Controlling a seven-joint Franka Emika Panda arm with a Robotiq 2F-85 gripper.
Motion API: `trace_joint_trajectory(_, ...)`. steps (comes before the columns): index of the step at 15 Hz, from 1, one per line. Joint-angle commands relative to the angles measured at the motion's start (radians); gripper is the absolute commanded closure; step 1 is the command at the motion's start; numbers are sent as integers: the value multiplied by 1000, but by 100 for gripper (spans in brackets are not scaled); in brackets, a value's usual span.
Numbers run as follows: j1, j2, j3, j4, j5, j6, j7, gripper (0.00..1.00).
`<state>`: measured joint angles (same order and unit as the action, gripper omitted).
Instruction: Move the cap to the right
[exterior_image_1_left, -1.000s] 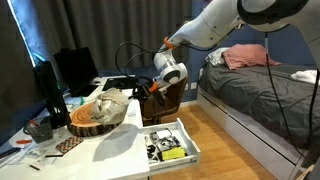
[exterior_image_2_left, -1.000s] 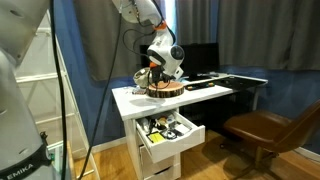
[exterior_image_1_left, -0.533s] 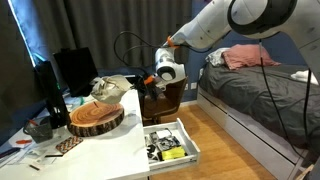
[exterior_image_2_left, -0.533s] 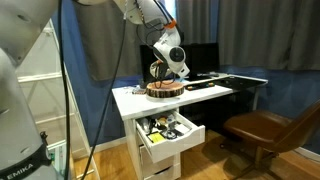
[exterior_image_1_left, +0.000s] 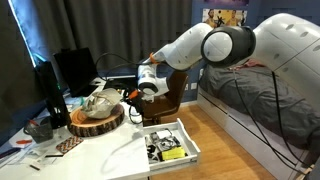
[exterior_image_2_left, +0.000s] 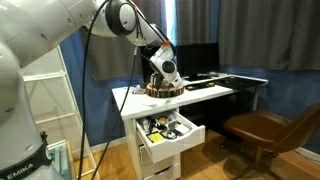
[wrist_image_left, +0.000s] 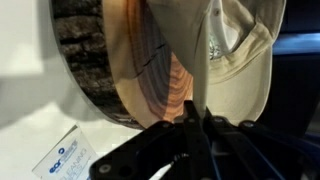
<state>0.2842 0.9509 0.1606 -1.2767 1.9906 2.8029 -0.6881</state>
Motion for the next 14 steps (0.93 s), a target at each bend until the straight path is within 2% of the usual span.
trace_joint_trajectory(1, 61, 133, -14, 192, -18, 65, 44, 99)
trace_joint_trajectory(4, 87, 196, -21, 283, -24, 92, 62, 99)
trace_joint_trajectory(5, 91, 213, -21, 307, -32, 82, 63, 90)
trace_joint_trajectory(6, 94, 226, -22, 329, -38, 72, 65, 69)
trace_joint_trajectory(8, 104, 228, -29, 334, -80, 66, 77, 56)
trace_joint_trajectory(10, 118, 197, -49, 294, -169, 74, 95, 42)
trace_joint_trajectory(14, 117, 45, -88, 58, -390, 31, 230, 13)
